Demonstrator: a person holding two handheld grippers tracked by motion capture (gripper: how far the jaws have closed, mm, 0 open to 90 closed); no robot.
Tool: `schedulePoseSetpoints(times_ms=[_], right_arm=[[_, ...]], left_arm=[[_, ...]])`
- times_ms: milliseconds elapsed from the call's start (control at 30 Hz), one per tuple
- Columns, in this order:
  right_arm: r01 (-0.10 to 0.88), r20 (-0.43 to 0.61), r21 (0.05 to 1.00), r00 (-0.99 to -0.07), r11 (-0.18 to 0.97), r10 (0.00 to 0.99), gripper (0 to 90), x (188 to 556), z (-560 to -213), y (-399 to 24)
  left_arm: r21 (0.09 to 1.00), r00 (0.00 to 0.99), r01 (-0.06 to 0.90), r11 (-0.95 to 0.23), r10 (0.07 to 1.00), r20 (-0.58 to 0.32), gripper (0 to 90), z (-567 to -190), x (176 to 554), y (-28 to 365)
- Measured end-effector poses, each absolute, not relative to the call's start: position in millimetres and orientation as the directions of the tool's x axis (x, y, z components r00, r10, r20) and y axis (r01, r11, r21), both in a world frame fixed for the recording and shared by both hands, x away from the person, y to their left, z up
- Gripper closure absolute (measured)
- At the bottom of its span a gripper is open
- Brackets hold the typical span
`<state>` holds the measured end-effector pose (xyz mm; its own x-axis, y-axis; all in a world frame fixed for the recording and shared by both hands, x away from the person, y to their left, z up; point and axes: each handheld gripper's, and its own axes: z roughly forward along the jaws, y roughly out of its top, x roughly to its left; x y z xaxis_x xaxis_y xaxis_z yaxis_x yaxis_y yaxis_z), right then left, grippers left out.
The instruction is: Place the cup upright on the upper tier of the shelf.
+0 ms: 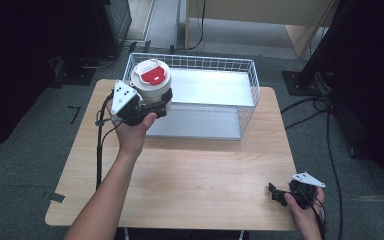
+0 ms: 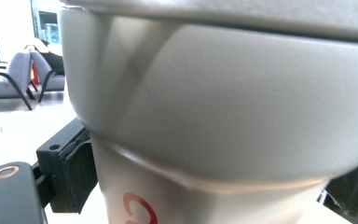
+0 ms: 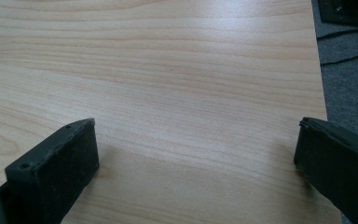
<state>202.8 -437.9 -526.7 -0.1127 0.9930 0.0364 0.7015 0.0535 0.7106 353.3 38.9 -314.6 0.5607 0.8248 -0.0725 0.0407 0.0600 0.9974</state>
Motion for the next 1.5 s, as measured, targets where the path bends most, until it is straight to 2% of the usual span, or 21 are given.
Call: schedulePoseSetpoints(times_ms=[667, 833, 1100, 1500], right_arm=[[0.695, 0.06, 0.718, -0.124, 0.044, 0.99, 0.0, 202, -526, -440], [0.695, 0.062, 0.718, -0.125, 0.043, 0.99, 0.0, 201, -526, -441], [0.697, 0.076, 0.717, -0.115, 0.026, 0.991, 0.0, 200, -526, -440], [0.694, 0.068, 0.719, -0.119, 0.034, 0.991, 0.0, 199, -526, -440]], left_arm=[[0.995, 0.474, 0.069, 0.074, 0.875, -0.097, 8.1, -321, 421, 23], [0.997, 0.456, 0.067, 0.038, 0.888, -0.064, 8.2, -322, 433, 16], [0.997, 0.436, 0.072, 0.03, 0.898, -0.059, 8.2, -319, 445, 12], [0.997, 0.447, 0.076, 0.023, 0.893, -0.055, 7.9, -320, 443, 16]])
